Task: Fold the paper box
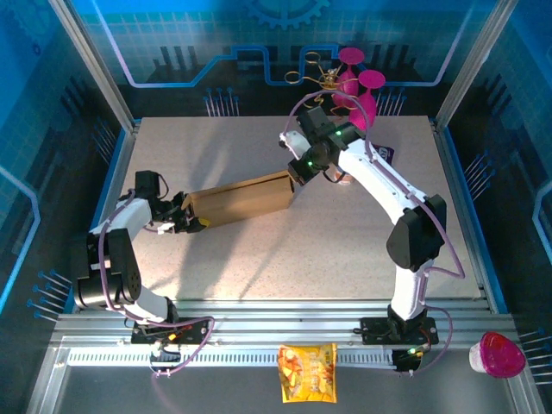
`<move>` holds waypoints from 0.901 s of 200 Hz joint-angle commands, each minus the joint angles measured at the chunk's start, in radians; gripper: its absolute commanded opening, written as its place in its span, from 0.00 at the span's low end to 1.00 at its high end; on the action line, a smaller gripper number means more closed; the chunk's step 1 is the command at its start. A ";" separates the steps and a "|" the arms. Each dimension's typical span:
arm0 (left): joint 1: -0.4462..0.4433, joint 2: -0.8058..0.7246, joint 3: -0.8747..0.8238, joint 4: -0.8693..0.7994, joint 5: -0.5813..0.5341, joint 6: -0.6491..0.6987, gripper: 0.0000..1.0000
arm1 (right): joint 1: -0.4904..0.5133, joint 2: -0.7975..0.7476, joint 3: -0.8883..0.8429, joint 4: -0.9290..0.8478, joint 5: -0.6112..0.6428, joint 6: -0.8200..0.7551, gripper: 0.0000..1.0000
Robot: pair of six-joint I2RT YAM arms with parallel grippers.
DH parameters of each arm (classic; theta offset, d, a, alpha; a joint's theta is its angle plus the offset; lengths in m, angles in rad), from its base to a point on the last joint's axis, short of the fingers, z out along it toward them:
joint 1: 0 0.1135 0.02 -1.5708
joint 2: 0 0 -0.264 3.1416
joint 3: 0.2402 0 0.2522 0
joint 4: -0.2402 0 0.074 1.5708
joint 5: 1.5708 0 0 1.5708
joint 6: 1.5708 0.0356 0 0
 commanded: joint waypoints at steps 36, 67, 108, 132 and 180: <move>0.035 0.051 -0.007 0.042 -0.022 0.019 0.70 | 0.017 0.025 0.071 -0.078 0.032 0.094 0.00; 0.041 0.063 -0.004 0.060 -0.015 0.023 0.66 | 0.021 0.058 0.121 -0.146 0.026 0.175 0.00; 0.042 0.078 0.004 0.084 -0.009 0.018 0.56 | 0.048 0.064 0.126 -0.152 0.024 0.206 0.00; 0.041 0.087 0.016 0.092 -0.005 0.012 0.52 | 0.053 0.048 0.103 -0.138 0.026 0.230 0.00; 0.042 0.087 0.017 0.091 -0.005 0.002 0.46 | 0.053 0.039 0.093 -0.130 0.002 0.293 0.00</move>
